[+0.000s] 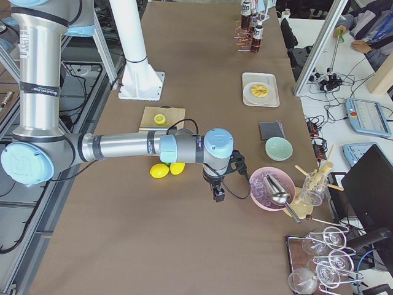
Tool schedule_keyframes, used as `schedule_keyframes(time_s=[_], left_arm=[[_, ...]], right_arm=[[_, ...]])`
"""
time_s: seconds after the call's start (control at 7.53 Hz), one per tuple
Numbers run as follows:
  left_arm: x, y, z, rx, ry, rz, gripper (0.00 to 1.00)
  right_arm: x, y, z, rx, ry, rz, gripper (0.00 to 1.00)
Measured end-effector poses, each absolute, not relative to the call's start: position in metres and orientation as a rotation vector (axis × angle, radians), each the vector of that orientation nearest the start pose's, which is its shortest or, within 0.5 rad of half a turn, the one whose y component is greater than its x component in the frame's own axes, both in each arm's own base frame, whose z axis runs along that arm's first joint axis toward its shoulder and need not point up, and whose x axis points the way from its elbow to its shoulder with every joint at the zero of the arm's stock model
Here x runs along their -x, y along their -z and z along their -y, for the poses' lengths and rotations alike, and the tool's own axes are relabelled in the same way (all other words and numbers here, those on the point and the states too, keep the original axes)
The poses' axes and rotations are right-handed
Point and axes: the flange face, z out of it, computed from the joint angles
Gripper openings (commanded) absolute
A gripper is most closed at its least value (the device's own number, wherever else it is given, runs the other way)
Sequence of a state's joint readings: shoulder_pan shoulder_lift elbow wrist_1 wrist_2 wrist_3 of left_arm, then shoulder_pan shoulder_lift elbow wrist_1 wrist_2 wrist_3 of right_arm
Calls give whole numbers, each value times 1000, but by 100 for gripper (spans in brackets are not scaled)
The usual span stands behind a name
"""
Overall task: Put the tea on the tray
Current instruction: 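Reach the left gripper to the tea bottle in the copper rack and grasp it, then lift the tea bottle up out of the rack with the left gripper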
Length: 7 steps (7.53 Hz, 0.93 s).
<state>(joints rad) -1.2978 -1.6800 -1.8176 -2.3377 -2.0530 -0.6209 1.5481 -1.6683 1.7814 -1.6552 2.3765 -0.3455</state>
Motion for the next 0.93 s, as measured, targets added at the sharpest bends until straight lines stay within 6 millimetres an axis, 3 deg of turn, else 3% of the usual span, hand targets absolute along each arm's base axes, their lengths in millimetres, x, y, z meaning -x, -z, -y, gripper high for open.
schedule_keyframes(time_s=[0.4,0.66,0.93], left_arm=[[-10,-370,529,-835,57,-883,0],[-22,-328,509,-780,53,-872,0],[-62,-294,487,-746,41,-858,0]], right_arm=[[-45,-609,452,-148,369,799,100],[-42,-608,452,-145,374,803,100],[-39,-607,453,-144,378,804,100]])
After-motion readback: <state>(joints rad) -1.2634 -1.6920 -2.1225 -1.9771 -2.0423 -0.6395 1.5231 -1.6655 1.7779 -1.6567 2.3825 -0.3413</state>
